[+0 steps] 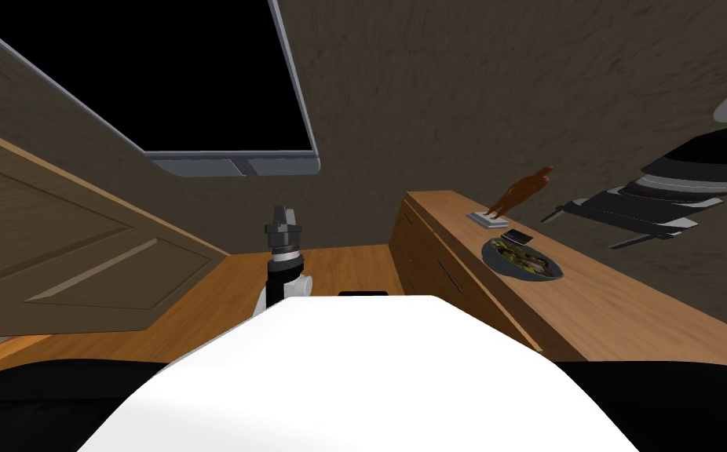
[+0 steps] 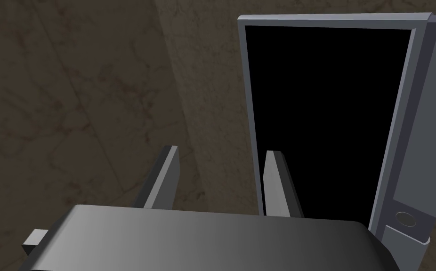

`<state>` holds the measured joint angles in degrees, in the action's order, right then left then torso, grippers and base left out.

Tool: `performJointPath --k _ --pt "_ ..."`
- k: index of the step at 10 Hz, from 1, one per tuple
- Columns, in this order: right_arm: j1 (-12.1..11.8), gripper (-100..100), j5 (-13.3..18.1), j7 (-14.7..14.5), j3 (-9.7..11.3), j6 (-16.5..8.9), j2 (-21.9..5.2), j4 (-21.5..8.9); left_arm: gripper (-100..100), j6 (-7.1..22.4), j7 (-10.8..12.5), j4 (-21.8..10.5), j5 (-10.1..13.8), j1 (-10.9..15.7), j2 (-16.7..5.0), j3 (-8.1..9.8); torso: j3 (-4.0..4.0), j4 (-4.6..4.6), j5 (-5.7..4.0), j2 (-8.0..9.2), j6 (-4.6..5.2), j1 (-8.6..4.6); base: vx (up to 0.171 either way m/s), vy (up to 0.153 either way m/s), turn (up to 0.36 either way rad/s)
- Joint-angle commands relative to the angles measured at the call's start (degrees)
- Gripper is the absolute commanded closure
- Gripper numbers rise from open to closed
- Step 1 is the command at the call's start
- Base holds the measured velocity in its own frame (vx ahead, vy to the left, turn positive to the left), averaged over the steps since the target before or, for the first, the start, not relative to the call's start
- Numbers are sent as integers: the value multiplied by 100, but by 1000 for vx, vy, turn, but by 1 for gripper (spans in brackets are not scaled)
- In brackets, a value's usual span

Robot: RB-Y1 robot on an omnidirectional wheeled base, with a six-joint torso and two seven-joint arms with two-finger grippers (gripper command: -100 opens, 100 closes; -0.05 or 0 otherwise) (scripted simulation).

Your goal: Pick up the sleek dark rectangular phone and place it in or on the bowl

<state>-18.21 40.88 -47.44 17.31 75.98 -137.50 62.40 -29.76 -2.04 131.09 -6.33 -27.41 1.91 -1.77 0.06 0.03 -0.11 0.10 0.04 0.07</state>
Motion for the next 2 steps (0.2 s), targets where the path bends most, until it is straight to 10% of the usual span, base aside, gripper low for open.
performJointPath --k 1,2 --pt "0 0 0 0 0 0 0 0 0 0 0 0 0 0 0 0 0 0 0 0 0 0 0 0 0" --pt "0 0 0 0 0 0 0 0 0 0 0 0 0 0 0 0 0 0 0 0 0 0 0 0 0"
